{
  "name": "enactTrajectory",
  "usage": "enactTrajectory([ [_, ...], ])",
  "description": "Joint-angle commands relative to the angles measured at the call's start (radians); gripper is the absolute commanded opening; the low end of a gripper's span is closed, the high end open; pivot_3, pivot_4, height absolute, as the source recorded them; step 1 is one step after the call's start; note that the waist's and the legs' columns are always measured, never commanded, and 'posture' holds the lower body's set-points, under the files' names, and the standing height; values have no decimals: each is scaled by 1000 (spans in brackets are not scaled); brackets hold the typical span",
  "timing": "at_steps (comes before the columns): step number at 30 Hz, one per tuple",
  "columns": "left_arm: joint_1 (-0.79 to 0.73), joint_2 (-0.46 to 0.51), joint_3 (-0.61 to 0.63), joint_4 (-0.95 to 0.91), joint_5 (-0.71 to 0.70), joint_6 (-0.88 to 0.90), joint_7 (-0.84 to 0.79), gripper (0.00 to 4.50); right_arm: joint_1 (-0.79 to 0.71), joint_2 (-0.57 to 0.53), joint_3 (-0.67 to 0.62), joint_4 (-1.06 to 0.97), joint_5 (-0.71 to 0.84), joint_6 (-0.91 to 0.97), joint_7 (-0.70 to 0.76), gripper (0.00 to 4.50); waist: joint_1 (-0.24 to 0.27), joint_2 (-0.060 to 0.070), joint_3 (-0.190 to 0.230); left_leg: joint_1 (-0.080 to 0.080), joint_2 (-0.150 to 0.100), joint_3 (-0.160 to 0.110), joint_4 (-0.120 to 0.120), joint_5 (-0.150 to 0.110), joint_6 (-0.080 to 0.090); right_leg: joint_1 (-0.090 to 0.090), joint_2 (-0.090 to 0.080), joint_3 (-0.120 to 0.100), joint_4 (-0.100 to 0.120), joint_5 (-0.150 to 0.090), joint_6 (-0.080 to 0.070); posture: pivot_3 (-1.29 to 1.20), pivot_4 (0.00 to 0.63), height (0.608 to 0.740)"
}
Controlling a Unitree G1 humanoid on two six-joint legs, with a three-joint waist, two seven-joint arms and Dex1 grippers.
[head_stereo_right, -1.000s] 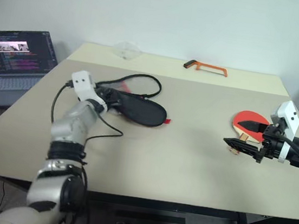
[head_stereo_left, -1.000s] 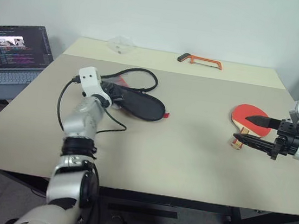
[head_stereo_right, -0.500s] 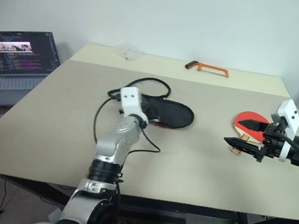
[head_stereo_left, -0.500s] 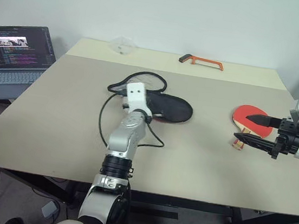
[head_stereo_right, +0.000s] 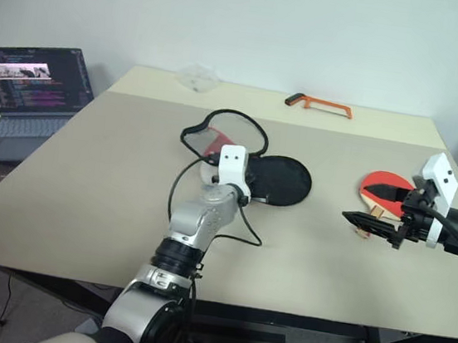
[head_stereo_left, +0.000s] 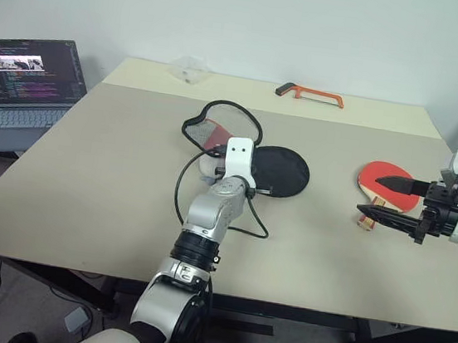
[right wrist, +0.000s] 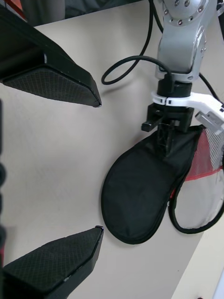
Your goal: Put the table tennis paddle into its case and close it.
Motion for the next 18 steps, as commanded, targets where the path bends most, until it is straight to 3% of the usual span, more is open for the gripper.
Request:
enactTrajectory([
  [1, -74, -120, 2, -19, -62, 43, -18, 39, -19, -30, -21, -9, 2, -10, 11, 4500, 0, 0, 0, 0, 0, 0, 0, 0, 0, 0, 0, 0, 0, 0, 0, 0, 150, 740],
  [2, -67, -113, 4, -32, -78, 55, -29, 39, -18, -30, -21, -7, 0, -11, 13, 4500, 0, 0, 0, 0, 0, 0, 0, 0, 0, 0, 0, 0, 0, 0, 0, 0, 150, 740],
  [4, -54, -100, 5, -58, -99, 73, -37, 626, -21, -28, -18, -2, -6, -14, 13, 4500, 0, 0, 0, 0, 0, 0, -1, 0, 0, 0, 0, 0, -1, 0, 0, 0, 150, 740],
  [9, -30, -41, -29, -145, -118, 133, -83, 2394, -31, -19, -8, 1, -9, -17, 11, 4500, 0, 0, 0, 0, 0, 0, -2, 0, 0, 0, 0, 0, -2, 0, 0, 0, 150, 740],
  [11, -17, 21, -69, -211, -131, 170, -174, 3092, -34, -18, -6, 5, -11, -20, 12, 4500, 0, 0, 0, 0, 0, 0, -2, 0, 0, 0, 0, 0, -3, 0, 0, 0, 150, 740],
  [15, 20, 172, -96, -348, -175, 275, -341, 3092, -34, -26, -11, 14, -11, -24, 19, 4500, -5, 1, 0, 0, 0, 0, -4, 0, 0, -1, 0, 0, -5, 0, -1, 0, 150, 740],
  [18, 53, 342, -95, -430, -222, 356, -486, 3092, -29, -35, -21, 19, -9, -26, 27, 4500, -17, 3, -1, 0, 1, 0, -5, 0, 0, -1, 1, 0, -4, 0, -1, 0, 150, 740],
])
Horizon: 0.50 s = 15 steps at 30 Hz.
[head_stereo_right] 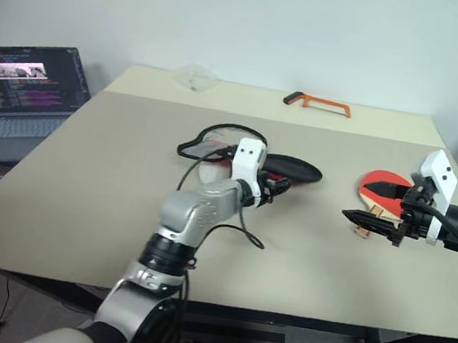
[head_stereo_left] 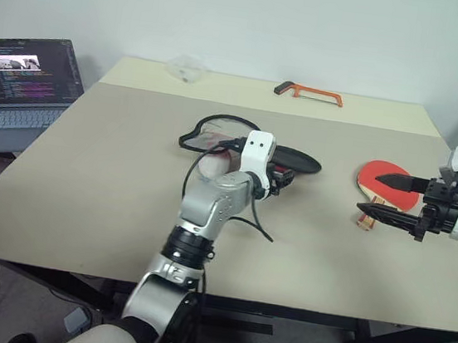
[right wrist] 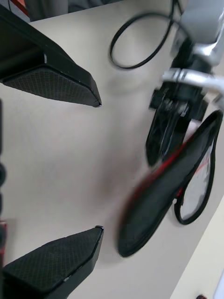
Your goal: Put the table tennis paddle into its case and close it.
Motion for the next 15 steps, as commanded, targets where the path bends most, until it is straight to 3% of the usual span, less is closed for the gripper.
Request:
enactTrajectory([
  [1, 32, 178, 4, -120, -56, 75, -178, 3092, -3, -31, -41, -6, 0, -21, 17, 4500, -7, 1, 0, 0, 0, 0, 0, 0, 0, 0, 0, 0, 0, 0, 0, 0, 150, 740],
  [5, 103, 383, -8, -152, -83, 52, -367, 3092, -8, -37, -37, 7, -5, -27, 22, 4500, -12, 1, 0, 0, 0, 0, 0, 0, 0, 0, 0, 0, 0, 0, 0, 0, 150, 740],
  [8, 142, 484, -2, -152, -87, 11, -473, 3092, -11, -38, -34, 10, -4, -28, 23, 4500, -9, 1, 0, 0, 0, 1, 1, 0, 0, 0, -1, 0, 0, 0, 0, 0, 150, 740],
  [15, 148, 603, 106, -13, -131, -78, -654, 3092, -21, -36, -23, 18, -5, -35, 23, 4500, -5, 1, 0, 0, 1, 1, 0, 0, 0, 0, -2, -1, -1, 0, -1, 0, 150, 740],
])
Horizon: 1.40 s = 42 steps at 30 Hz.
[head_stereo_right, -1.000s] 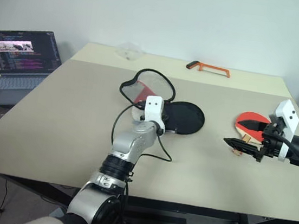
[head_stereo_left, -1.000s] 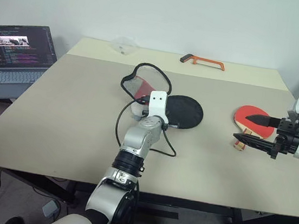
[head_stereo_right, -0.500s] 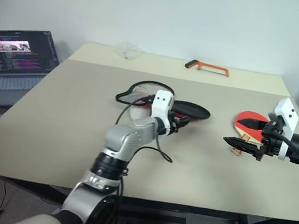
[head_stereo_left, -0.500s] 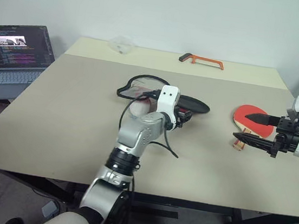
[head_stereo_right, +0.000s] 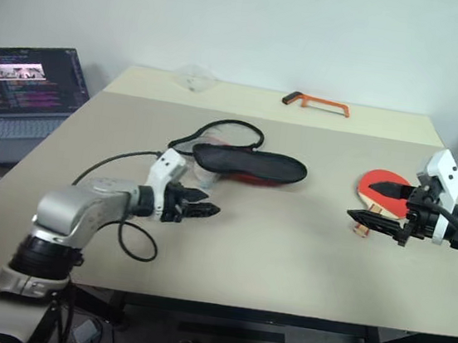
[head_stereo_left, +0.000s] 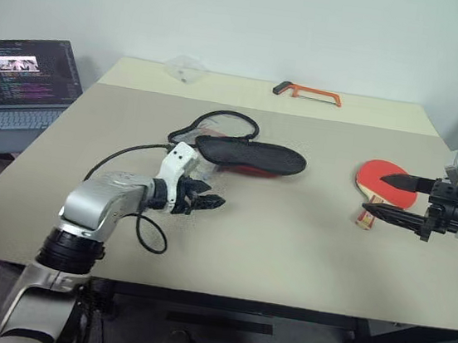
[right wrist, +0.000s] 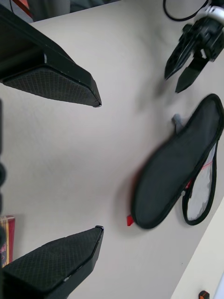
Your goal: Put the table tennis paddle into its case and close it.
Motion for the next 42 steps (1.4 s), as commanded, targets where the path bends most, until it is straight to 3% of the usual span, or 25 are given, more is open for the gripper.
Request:
enactTrajectory([
  [1, -57, 23, 94, 135, -7, -76, -38, 3092, -22, -13, -19, -2, -6, -17, 0, 4500, 0, 0, 0, 0, 0, 0, 0, 0, 0, 0, 0, 0, 0, 0, 0, 0, 150, 740],
  [10, -268, 16, 194, 594, 73, -241, 31, 3092, -13, -5, -21, -17, 2, -12, -8, 4500, 1, 0, 0, -1, 0, 0, 0, 0, 0, -1, 0, 0, 0, 0, 0, 0, 150, 740],
  [15, -413, -57, 254, 874, 104, -350, 170, 3092, -17, 8, -11, -30, 7, -8, -16, 4500, 7, 0, 0, -1, 0, 0, 0, 0, 0, -1, 1, -1, 0, 0, 0, 0, 150, 740],
  [22, -440, -157, 249, 894, 97, -341, 118, 3092, -22, 8, -6, -34, 7, -8, -15, 4500, 15, 0, 0, -2, 0, 0, 0, 0, 0, -1, 0, -1, 0, 1, 0, 0, 150, 740],
  [30, -418, -193, 256, 870, 100, -305, 122, 3092, -14, 12, -8, -42, 8, -6, -20, 4500, 11, 0, 0, -2, 0, 0, 0, 0, 0, -1, 1, -1, 1, 3, -3, 0, 150, 740],
  [33, -407, -202, 252, 823, 80, -275, 81, 2443, -16, 15, -4, -40, 6, -8, -21, 4500, 14, 0, 0, -2, 0, 0, 1, 0, 0, -1, 1, -1, 0, 3, -3, 0, 150, 740],
  [39, -383, -217, 264, 734, 72, -206, 122, 265, -21, 18, 4, -34, -2, -13, -22, 4500, 14, 0, 0, -2, 0, 0, 1, 0, 0, -1, 1, -1, 0, 3, -3, 0, 150, 740],
  [40, -375, -224, 264, 706, 68, -190, 132, 14, -22, 17, 5, -32, -2, -14, -22, 4500, 14, 0, 0, -2, 0, 0, 1, 0, 0, -1, 1, -1, 0, 3, -3, 0, 150, 740],
  [42, -354, -246, 273, 636, 51, -147, 161, 14, -23, 16, 4, -32, -1, -13, -20, 4500, 14, 0, 0, -2, 0, 0, 1, 0, 0, -1, 1, -1, 0, 3, -3, 0, 150, 740],
])
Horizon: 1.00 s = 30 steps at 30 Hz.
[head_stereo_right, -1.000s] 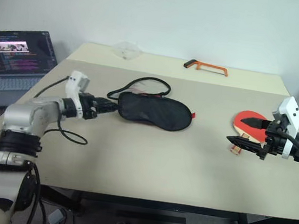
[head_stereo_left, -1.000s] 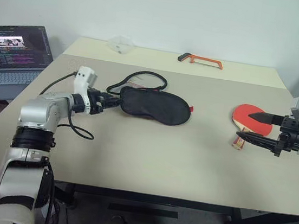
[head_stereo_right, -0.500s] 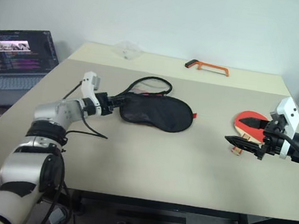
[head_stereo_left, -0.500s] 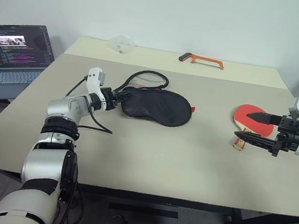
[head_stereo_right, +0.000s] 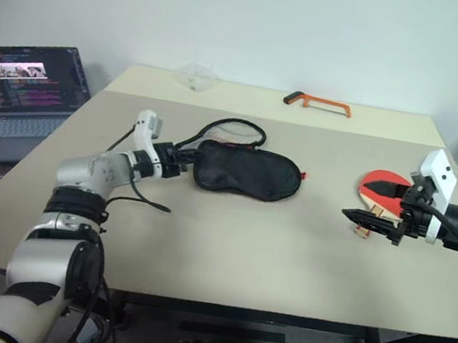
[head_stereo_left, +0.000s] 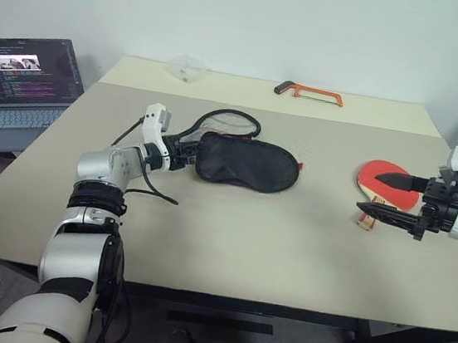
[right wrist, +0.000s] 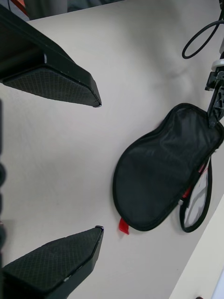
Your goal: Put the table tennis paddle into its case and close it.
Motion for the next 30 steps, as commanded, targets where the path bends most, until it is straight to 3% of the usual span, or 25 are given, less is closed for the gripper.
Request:
enactTrajectory([
  [1, 24, -43, 18, -153, -42, 66, 62, 14, -19, -9, -12, -10, -3, -15, 3, 4500, 1, 0, 0, 0, 0, 0, 0, 0, 0, 0, 0, 0, 0, 0, 0, 0, 150, 740],
  [6, 120, -197, 2, -385, -28, 139, 283, 14, -24, -9, -7, -7, -4, -15, 3, 4500, 4, 0, 0, 0, 0, 0, 0, 0, 0, 1, 0, 0, 0, 0, 0, 0, 150, 740],
  [13, 185, -397, -44, -495, 40, 82, 517, 14, -30, -8, 1, -7, -4, -14, 2, 4500, 5, 0, 0, 0, -1, -1, 2, 0, 0, 2, 0, 0, 0, 1, 2, 0, 150, 740],
  [24, 150, -618, -96, -476, 73, -3, 681, 14, -25, -12, 2, -8, -7, -15, 1, 4500, 4, 0, 0, 0, -2, -1, 3, 0, 1, 2, 0, 2, -1, 2, 4, 0, 150, 740],
  [30, 11, -723, -100, -331, 59, -87, 766, 14, -28, -18, 6, -3, -11, -18, 6, 4500, 4, 0, 0, 0, -2, -1, 3, 1, 1, 2, 0, 2, -1, 1, 7, 0, 150, 740],
])
